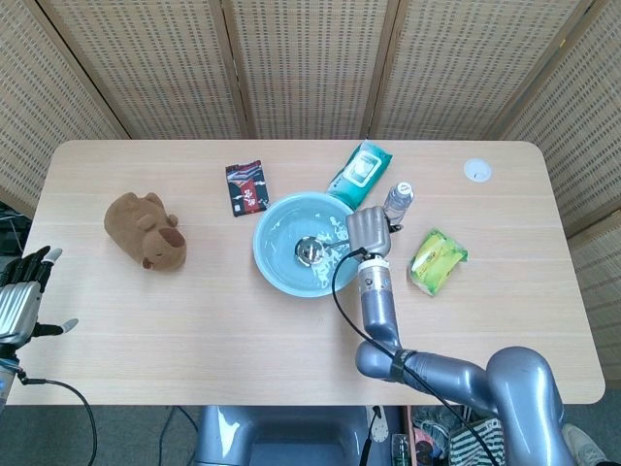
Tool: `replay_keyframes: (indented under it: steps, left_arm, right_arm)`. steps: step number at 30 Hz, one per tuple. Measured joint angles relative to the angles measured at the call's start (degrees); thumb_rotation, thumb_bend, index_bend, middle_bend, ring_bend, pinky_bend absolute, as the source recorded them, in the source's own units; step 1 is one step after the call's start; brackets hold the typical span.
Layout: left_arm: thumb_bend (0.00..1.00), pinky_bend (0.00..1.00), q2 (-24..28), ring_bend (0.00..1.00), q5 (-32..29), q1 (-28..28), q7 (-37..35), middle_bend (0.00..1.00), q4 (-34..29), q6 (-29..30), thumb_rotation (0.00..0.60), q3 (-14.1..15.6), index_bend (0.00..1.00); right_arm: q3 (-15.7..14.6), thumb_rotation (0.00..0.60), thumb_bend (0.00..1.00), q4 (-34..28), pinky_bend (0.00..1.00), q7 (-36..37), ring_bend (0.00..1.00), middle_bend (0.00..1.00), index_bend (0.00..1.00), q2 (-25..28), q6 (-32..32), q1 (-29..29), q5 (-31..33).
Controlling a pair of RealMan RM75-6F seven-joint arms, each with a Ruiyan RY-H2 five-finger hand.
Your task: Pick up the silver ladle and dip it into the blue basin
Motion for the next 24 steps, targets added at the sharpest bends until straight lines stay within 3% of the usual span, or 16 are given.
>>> replay_keyframes:
  steps: [7,14,24]
  left_arm:
    - [0.00,0.00,0.2,0.00,0.0,0.0,-0.4,0.00,-0.1,0.1,0.600,0.0,0.00]
    - [0.00,0.00,0.3,0.00,-0.1,-0.2,-0.9,0.00,0.2,-0.6,0.600,0.0,0.00]
    - [0.00,0.00,0.4,0.00,-0.1,-0.6,-1.4,0.00,0.7,-1.6,0.600,0.1,0.00]
  right_arm:
    - [7.4,0.600,0.86,-9.7,1.00,-4.2,0.88,0.91,0.69,5.9,2.6,1.2,12.8]
    - [9.5,0.600,0.86,-14.6,1.00,-4.8,0.88,0.91,0.69,10.4,4.8,2.9,18.7]
    - [10.3,0.600,0.86,-17.0,1.00,-7.4,0.88,0.91,0.69,13.3,8.1,5.3,25.5]
